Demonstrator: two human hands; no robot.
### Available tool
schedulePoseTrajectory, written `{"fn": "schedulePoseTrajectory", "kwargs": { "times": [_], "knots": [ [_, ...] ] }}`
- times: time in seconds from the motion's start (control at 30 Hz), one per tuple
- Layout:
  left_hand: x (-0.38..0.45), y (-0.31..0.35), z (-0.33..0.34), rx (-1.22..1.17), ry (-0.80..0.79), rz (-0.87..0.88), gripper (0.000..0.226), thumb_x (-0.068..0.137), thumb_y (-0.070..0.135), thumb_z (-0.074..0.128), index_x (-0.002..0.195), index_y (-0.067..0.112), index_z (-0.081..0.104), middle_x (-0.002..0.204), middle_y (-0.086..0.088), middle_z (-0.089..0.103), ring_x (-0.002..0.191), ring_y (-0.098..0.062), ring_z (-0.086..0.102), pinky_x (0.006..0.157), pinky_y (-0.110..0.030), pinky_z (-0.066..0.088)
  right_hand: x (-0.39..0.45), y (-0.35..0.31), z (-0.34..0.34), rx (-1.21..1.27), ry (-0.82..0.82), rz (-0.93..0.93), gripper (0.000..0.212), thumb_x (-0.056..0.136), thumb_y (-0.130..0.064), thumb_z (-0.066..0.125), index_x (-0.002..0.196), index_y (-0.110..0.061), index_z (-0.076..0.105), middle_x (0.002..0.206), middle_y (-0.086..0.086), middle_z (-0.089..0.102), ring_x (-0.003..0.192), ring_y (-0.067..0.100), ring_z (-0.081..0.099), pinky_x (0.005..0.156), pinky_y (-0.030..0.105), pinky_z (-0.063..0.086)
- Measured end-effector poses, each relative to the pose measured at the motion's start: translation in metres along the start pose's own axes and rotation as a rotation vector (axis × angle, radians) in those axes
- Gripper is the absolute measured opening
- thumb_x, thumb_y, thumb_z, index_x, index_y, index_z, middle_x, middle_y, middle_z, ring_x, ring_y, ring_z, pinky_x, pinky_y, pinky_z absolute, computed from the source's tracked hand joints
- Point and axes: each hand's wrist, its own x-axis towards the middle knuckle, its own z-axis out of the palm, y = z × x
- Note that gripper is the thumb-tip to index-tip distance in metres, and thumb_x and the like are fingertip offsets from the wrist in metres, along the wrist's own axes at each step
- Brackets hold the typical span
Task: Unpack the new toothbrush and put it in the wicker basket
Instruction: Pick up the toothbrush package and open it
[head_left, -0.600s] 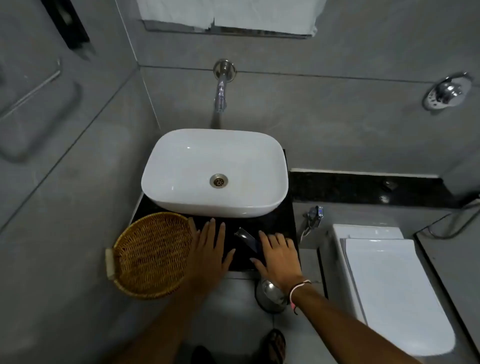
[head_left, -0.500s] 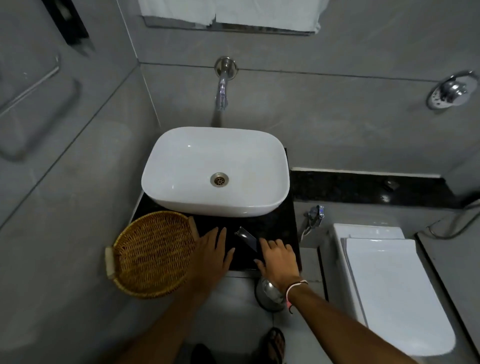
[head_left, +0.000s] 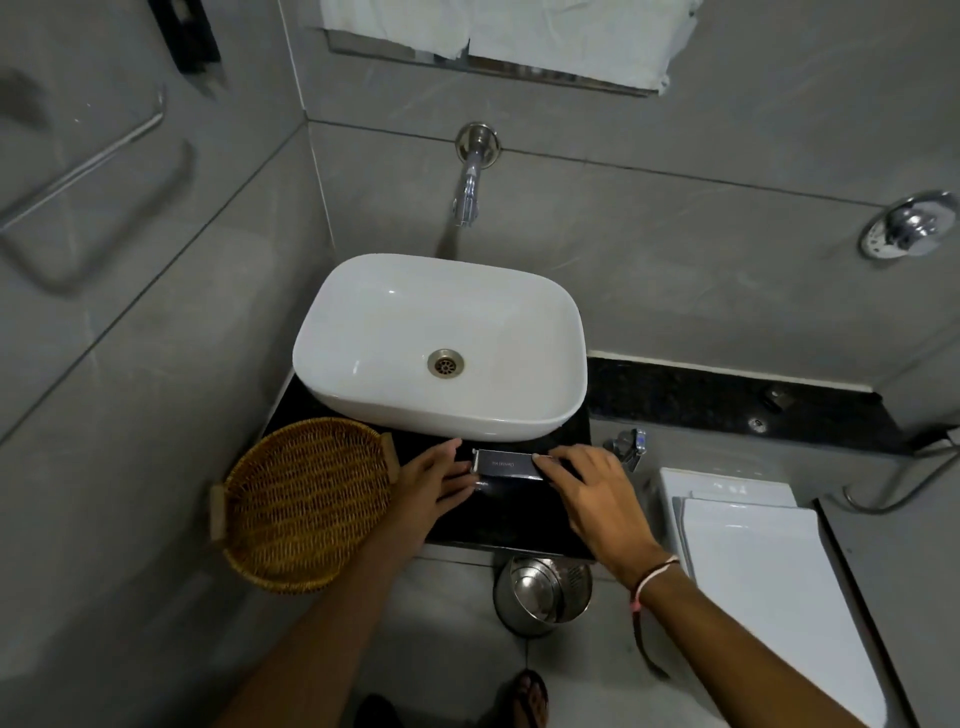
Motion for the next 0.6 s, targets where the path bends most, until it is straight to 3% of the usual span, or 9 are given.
{"fn": "schedulePoseTrajectory", "kwargs": {
  "times": [0.13,0.23,0.33,0.43,0.6],
  "knots": [
    [0.001,-0.004,0.004,-0.218,-0.120,-0.038,0.027,0.105,0.017,0.054,0.128,0.014,0.068,0.114,-0.017,0.075,0.102,-0.030,0.077,0.086,-0.034,0.066,0.020,0.007,-0.036,-0.163,-0.029,-0.172,0.062,0.075,-0.006,0.071,0.134,-0.018,0.058,0.125,0.012,0.064,0.119,0.031,0.060,0.114,0.053,0.041],
    [0.001,-0.011,0.004,-0.355,-0.258,-0.031,0.031,0.107,0.002,0.042,0.130,0.005,0.063,0.129,-0.025,0.066,0.107,-0.033,0.076,0.087,-0.033,0.065,0.035,0.006,-0.059,-0.261,-0.092,-0.276,0.063,0.077,-0.008,0.074,0.137,-0.019,0.056,0.126,0.012,0.063,0.121,0.033,0.060,0.116,0.057,0.039],
    [0.002,-0.018,0.006,-0.454,-0.318,-0.021,0.037,0.103,-0.008,0.037,0.131,0.002,0.059,0.125,-0.027,0.064,0.107,-0.035,0.076,0.086,-0.034,0.066,0.046,0.004,-0.077,-0.317,-0.155,-0.344,0.063,0.080,-0.013,0.077,0.138,-0.021,0.054,0.130,0.012,0.061,0.124,0.033,0.058,0.118,0.058,0.034],
    [0.006,-0.024,0.007,-0.477,-0.259,-0.040,0.034,0.101,-0.006,0.049,0.129,0.005,0.066,0.120,-0.024,0.075,0.110,-0.037,0.075,0.081,-0.034,0.066,0.053,0.001,-0.090,-0.354,-0.175,-0.376,0.065,0.076,-0.012,0.079,0.136,-0.022,0.057,0.129,0.011,0.062,0.123,0.033,0.059,0.118,0.059,0.034],
    [0.010,-0.028,0.006,-0.578,-0.213,-0.100,0.029,0.100,0.013,0.058,0.126,0.006,0.068,0.124,-0.023,0.075,0.114,-0.037,0.073,0.081,-0.037,0.066,0.060,-0.006,-0.104,-0.379,-0.179,-0.411,0.060,0.075,-0.011,0.079,0.131,-0.022,0.062,0.125,0.011,0.064,0.118,0.032,0.062,0.120,0.058,0.031]
  ]
}}
